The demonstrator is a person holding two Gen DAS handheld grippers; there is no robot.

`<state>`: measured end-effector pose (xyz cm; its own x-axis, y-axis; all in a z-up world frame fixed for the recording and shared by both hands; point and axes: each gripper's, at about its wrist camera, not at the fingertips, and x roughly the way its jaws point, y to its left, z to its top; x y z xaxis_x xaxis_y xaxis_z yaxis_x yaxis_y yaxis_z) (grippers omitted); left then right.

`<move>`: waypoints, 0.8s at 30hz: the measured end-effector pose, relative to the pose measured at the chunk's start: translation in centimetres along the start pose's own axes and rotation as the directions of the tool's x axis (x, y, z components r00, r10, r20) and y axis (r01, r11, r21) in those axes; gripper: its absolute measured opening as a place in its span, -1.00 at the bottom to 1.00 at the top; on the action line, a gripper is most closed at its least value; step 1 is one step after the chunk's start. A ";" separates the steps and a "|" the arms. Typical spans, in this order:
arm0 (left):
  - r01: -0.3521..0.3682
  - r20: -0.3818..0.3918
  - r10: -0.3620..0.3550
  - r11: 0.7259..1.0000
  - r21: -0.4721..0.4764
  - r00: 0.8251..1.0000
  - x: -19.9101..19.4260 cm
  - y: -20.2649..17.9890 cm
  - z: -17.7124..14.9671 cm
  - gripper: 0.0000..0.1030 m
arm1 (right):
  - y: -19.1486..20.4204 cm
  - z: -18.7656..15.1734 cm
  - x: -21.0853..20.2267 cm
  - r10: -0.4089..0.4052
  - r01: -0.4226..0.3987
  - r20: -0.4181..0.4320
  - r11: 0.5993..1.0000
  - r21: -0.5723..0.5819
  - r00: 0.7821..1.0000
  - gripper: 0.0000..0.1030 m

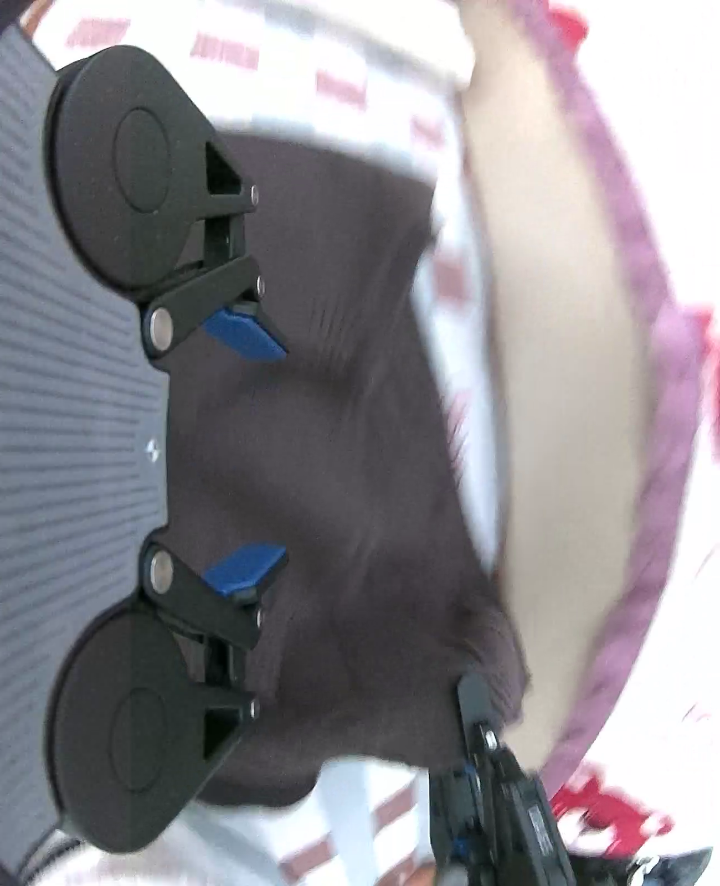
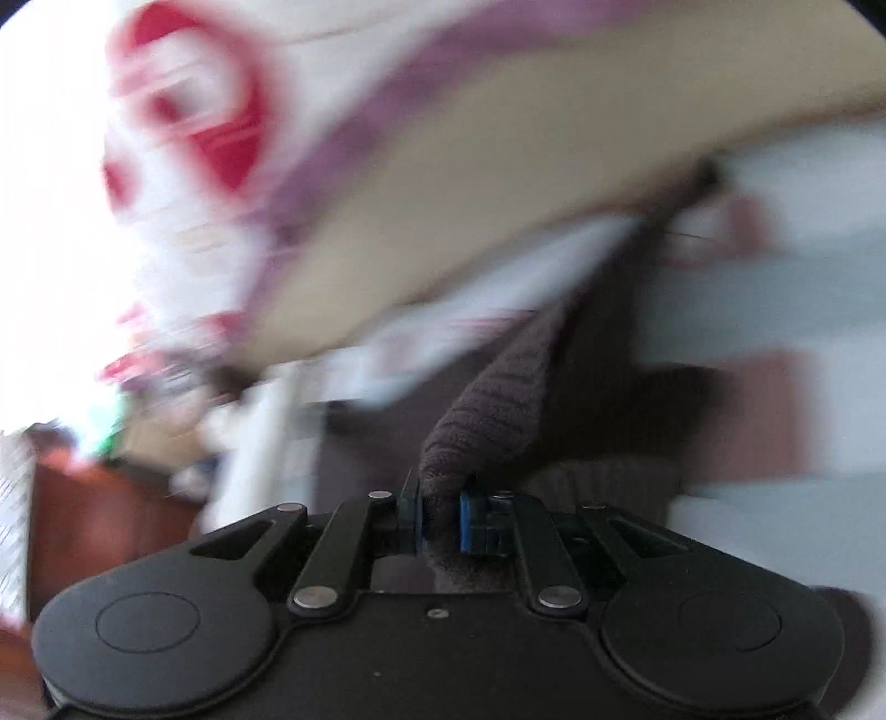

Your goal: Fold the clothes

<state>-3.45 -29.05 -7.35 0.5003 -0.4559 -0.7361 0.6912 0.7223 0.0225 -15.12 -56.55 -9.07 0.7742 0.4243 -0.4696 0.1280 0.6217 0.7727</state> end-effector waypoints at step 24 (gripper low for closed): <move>0.099 0.065 -0.075 0.825 -0.557 0.995 -2.1 12.3 -9.6 0.31 | 8.6 -6.9 16.6 0.251 -0.269 -0.163 0.958 -0.098 0.954 -0.72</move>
